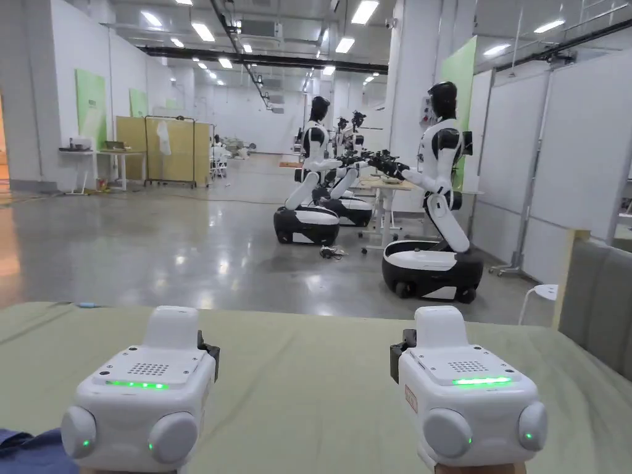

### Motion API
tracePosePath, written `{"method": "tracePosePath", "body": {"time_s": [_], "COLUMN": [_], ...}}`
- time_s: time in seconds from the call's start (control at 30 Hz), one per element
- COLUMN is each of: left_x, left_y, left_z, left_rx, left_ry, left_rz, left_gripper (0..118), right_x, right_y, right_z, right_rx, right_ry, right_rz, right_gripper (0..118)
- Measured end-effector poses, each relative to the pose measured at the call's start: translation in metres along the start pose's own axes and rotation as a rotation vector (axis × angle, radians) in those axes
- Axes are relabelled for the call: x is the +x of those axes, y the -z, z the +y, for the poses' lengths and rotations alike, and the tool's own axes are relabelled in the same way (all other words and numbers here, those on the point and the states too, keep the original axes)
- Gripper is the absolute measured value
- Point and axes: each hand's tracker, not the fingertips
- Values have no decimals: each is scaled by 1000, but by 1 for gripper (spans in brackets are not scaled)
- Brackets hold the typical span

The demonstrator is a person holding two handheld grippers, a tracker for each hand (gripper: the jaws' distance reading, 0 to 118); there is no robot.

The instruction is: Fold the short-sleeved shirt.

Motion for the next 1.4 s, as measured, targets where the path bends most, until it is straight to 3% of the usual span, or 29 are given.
{"method": "tracePosePath", "body": {"time_s": [0.2, 0.4, 0.5, 0.53, 0.57, 0.63, 0.67, 0.77, 0.93, 0.97, 1.03, 1.07, 1.13, 1.23, 1.27, 1.4], "left_x": [-86, -198, -228, -235, -238, -237, -236, -234, -224, -218, -222, -225, -239, -239, -233, -225], "left_y": [-23, -9, 12, 21, 31, 54, 66, 112, 152, 155, 149, 149, 149, 148, 146, 135], "left_z": [-18, -41, -69, -80, -91, -115, -131, -168, -229, -233, -226, -220, -213, -215, -212, -205], "left_rx": [-78, -563, -659, -674, -689, -751, -781, -815, -872, -855, -821, -783, -730, -790, -788, -753], "left_ry": [3, -23, -89, -104, -100, -124, -134, -123, -221, -119, -143, -146, -205, -112, -70, -85], "left_rz": [138, 124, 123, 117, 119, 97, 78, 84, 32, 89, 150, 201, 243, 195, 205, 189], "left_gripper": [0, 0, 0, 11, 57, 89, 118, 117, 117, 118, 117, 105, 58, 26, 3, 2], "right_x": [-78, -159, -181, -187, -191, -194, -195, -191, -182, -181, -181, -181, -181, -181, -180, -166], "right_y": [13, 23, 29, 32, 36, 43, 46, 56, 74, 77, 81, 83, 82, 81, 77, 70], "right_z": [-5, -20, -34, -38, -43, -53, -57, -71, -92, -96, -102, -104, -106, -106, -105, -103], "right_rx": [-2, -45, -71, -81, -91, -115, -130, -167, -238, -250, -266, -271, -283, -280, -275, -271], "right_ry": [-16, -12, -25, -31, -35, -47, -54, -73, -90, -94, -109, -110, -100, -88, -83, -63], "right_rz": [173, 343, 381, 390, 394, 399, 397, 380, 343, 339, 330, 329, 334, 341, 342, 341], "right_gripper": [3, 3, 3, 3, 3, 3, 3, 3, 3, 3, 3, 3, 3, 3, 3, 3]}}
